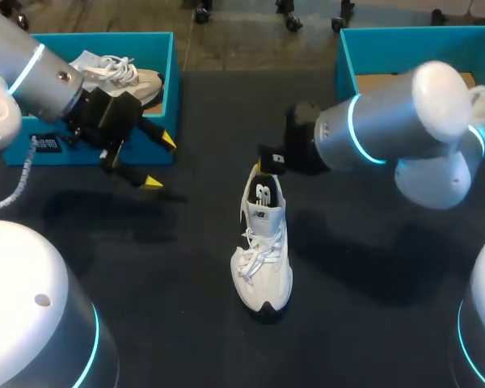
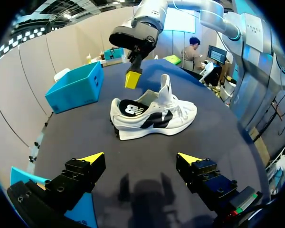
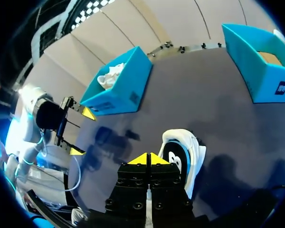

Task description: Take the shoe out of the shoebox, open the shoe tongue, remove and reinsert the insole, then place the shoe into the shoebox

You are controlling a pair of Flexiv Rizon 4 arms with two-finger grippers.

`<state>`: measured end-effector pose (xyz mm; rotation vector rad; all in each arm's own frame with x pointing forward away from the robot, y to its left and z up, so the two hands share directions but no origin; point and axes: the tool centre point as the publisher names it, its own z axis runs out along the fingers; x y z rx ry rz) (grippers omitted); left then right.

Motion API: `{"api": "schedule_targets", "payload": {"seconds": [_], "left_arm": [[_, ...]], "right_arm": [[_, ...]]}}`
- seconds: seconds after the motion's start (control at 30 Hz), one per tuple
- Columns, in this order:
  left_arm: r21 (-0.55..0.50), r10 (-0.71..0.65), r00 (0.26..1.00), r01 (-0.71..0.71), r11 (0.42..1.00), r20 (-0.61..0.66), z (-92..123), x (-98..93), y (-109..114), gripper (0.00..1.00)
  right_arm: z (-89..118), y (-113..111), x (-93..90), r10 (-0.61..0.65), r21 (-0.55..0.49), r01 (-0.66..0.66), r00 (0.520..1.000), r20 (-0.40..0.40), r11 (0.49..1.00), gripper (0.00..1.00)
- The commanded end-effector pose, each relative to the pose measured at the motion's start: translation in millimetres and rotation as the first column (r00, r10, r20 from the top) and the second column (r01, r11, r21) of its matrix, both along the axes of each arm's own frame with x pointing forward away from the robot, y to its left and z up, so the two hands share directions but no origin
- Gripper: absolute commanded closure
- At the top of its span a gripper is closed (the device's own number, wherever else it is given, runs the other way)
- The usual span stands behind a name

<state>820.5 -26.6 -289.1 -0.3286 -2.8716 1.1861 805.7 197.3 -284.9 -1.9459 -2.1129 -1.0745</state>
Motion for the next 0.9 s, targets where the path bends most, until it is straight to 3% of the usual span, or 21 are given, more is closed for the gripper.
{"api": "schedule_targets", "payload": {"seconds": [0.03,0.33,0.6,0.9], "left_arm": [[0.003,0.001,1.000,-0.001,1.000,0.001,0,-1.0,0,0.00],[0.003,0.001,1.000,-0.001,1.000,0.001,0,-1.0,0,0.00],[0.003,0.001,1.000,-0.001,1.000,0.001,0,-1.0,0,0.00],[0.003,0.001,1.000,-0.001,1.000,0.001,0,-1.0,0,0.00]], "right_arm": [[14,-4,3.0,-0.170,-0.435,0.145,0.985,-0.019,0.888,1.00],[23,-8,12.5,-0.136,-0.530,0.074,0.988,-0.078,0.845,1.00],[23,-9,15.3,-0.117,-0.547,0.043,0.988,-0.103,0.836,1.00],[3,-10,6.7,-0.142,-0.557,0.032,0.978,-0.155,0.830,1.00]]}}
